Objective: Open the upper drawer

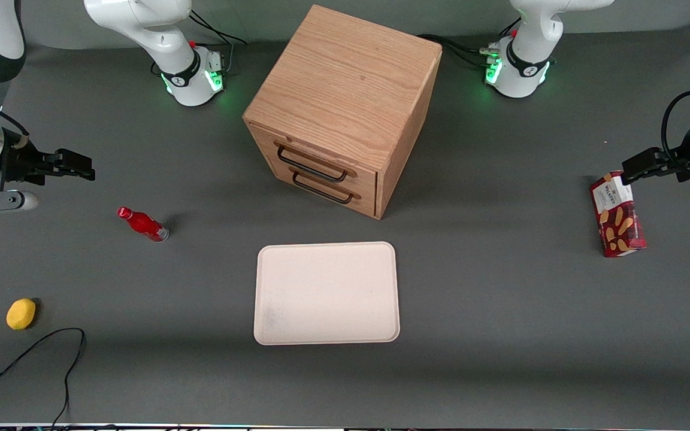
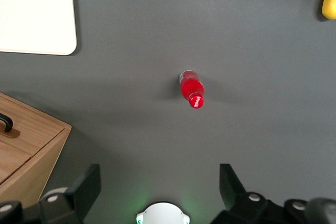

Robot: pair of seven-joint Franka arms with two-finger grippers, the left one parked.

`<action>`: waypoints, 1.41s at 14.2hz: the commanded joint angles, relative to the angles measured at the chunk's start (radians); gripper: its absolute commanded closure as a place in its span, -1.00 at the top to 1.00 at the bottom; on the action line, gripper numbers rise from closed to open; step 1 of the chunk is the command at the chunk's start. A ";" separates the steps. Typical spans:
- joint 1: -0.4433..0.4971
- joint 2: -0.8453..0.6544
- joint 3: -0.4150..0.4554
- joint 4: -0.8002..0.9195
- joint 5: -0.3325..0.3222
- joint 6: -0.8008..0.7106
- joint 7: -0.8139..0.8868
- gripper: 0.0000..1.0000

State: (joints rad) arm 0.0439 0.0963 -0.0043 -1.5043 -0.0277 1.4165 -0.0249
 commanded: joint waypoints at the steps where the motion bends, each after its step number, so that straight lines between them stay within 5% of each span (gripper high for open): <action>1: -0.018 0.014 0.026 0.024 -0.021 -0.022 0.025 1.00; 9: -0.025 0.016 0.014 0.032 0.067 -0.044 0.010 1.00; 20: 0.063 0.051 0.046 0.124 0.075 -0.082 0.011 1.00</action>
State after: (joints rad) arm 0.0907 0.1078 0.0328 -1.4304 0.0341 1.3505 -0.0249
